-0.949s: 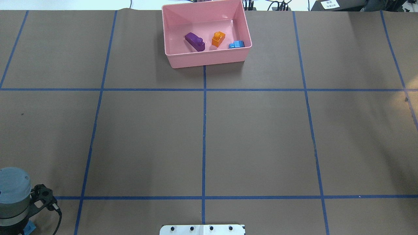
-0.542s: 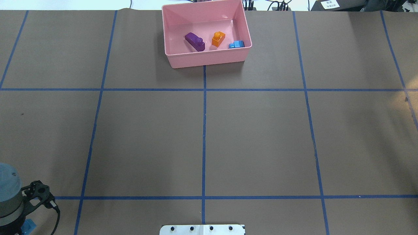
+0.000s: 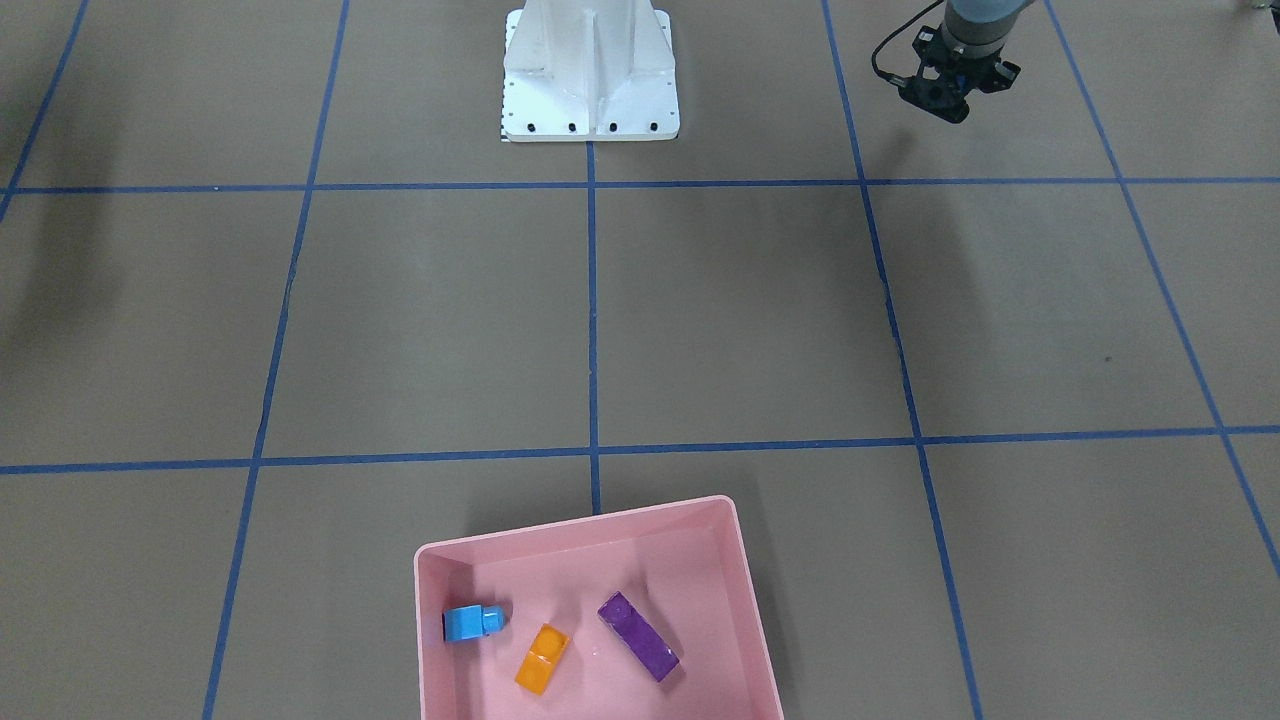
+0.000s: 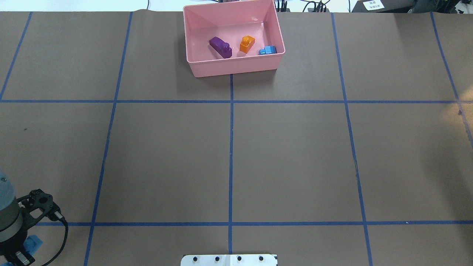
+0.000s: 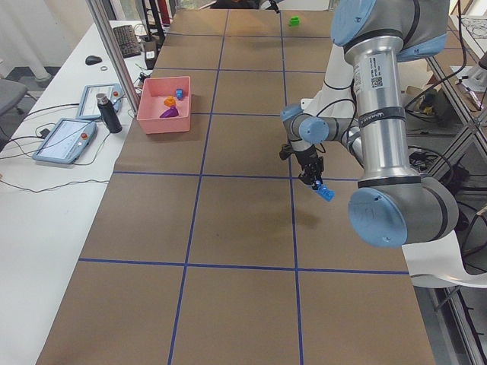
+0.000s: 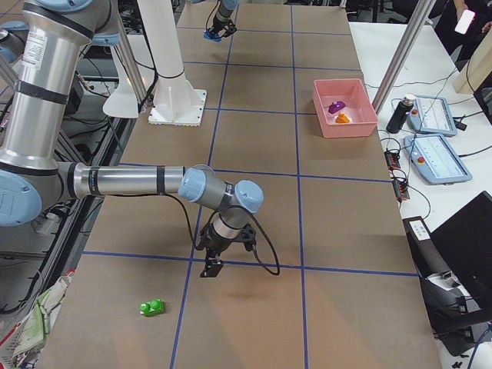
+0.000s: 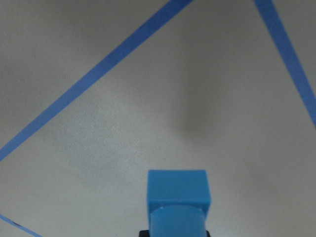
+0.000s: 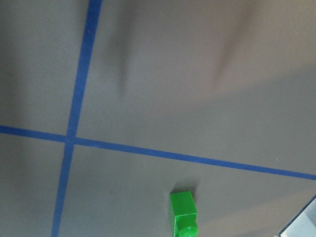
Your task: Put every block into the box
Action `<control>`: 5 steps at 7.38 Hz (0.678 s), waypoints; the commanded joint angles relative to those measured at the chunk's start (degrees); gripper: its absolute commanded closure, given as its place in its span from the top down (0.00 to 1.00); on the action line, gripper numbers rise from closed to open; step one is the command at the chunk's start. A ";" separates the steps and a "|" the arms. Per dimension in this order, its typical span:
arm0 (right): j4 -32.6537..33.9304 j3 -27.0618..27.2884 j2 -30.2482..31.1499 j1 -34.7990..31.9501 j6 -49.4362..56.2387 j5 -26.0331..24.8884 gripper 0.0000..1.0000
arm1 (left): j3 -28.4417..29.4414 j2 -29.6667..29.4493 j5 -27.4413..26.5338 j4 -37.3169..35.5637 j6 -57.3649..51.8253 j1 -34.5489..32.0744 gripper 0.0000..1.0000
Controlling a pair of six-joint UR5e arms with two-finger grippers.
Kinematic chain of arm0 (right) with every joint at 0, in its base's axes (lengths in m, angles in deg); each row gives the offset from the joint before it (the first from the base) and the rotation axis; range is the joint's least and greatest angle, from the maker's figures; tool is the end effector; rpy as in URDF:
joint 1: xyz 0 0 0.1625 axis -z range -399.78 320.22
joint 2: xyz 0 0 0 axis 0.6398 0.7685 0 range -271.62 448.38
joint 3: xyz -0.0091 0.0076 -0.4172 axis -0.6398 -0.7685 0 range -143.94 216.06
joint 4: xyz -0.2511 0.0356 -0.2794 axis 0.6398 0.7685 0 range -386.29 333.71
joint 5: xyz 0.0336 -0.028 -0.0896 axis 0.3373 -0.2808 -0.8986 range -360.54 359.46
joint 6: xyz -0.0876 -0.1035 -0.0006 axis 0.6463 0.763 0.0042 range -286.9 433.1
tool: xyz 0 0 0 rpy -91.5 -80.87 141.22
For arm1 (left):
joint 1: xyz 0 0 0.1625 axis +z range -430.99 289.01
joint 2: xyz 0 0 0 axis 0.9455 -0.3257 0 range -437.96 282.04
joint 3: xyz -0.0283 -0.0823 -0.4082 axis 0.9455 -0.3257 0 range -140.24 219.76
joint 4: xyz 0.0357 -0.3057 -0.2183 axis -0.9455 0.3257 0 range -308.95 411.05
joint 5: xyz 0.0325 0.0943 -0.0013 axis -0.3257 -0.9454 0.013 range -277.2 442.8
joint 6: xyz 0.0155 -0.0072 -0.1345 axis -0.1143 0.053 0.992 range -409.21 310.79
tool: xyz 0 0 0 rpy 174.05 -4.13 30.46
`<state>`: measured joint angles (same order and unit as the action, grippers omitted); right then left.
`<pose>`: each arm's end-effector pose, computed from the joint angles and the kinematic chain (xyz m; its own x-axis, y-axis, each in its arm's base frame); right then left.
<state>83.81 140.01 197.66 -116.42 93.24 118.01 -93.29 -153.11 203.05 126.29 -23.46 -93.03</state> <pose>0.0083 -0.2616 0.7396 0.7750 -0.3057 0.5531 0.5065 0.8239 -0.2544 0.2799 -0.1835 0.4899 0.5859 0.6022 -0.5423 -0.7184 0.6957 -0.0036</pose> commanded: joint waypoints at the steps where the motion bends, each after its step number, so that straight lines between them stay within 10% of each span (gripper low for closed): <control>1: -4.44 -7.06 1.46 0.00 3.93 0.10 1.00 | -0.10 -2.97 1.46 -0.18 -0.17 -5.44 0.00; 5: -12.52 -16.48 2.60 0.08 3.86 1.50 1.00 | 1.39 -12.45 5.59 -0.35 0.09 -15.36 0.00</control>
<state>73.80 126.29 199.93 -116.37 97.07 118.82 -92.42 -162.16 206.63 125.98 -23.46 -104.57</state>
